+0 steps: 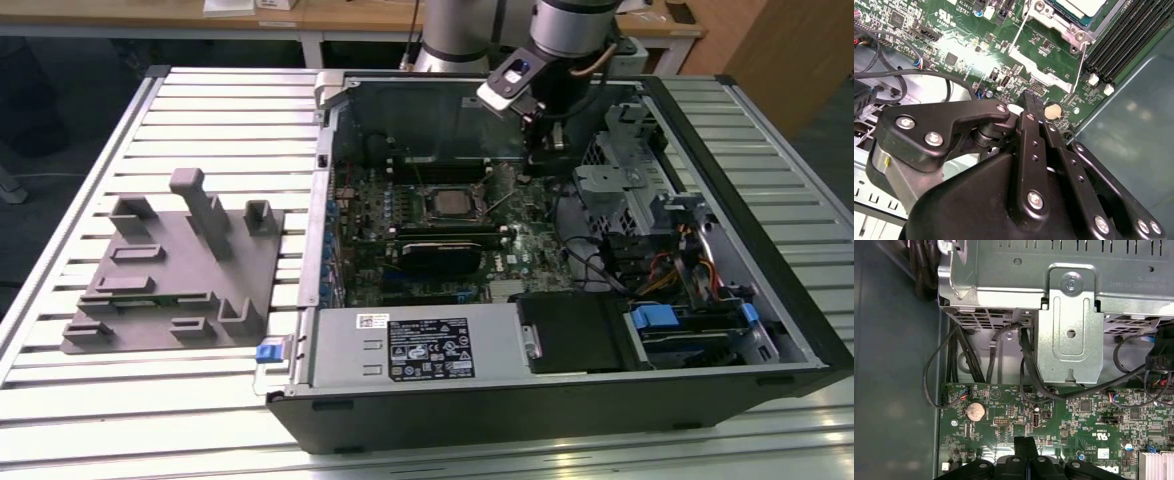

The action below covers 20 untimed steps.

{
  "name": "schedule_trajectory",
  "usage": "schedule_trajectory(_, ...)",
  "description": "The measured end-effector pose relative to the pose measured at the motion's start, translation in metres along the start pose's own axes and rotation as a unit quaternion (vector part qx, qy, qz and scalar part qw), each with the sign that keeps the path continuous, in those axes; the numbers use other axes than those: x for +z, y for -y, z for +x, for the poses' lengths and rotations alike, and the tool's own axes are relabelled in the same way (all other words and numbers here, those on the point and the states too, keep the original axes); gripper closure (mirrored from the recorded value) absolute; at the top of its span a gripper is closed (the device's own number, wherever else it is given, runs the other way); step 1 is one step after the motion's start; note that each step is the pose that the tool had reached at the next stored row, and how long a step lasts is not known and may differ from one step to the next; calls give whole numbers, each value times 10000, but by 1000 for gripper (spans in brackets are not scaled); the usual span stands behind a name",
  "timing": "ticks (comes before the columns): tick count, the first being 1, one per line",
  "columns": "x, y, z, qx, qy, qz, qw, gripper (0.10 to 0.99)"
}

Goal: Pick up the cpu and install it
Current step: 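Close the cpu cover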

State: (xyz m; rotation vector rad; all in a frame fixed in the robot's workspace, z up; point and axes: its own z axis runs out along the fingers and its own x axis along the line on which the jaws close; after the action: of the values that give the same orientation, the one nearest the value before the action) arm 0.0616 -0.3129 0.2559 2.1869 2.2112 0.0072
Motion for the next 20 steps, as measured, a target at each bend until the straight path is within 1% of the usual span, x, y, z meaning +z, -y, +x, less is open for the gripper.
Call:
schedule_trajectory(16, 62, 30, 1, -1, 0, 36, 10000, 980)
schedule_trajectory(20, 73, 48, 2, -1, 0, 40, 10000, 980)
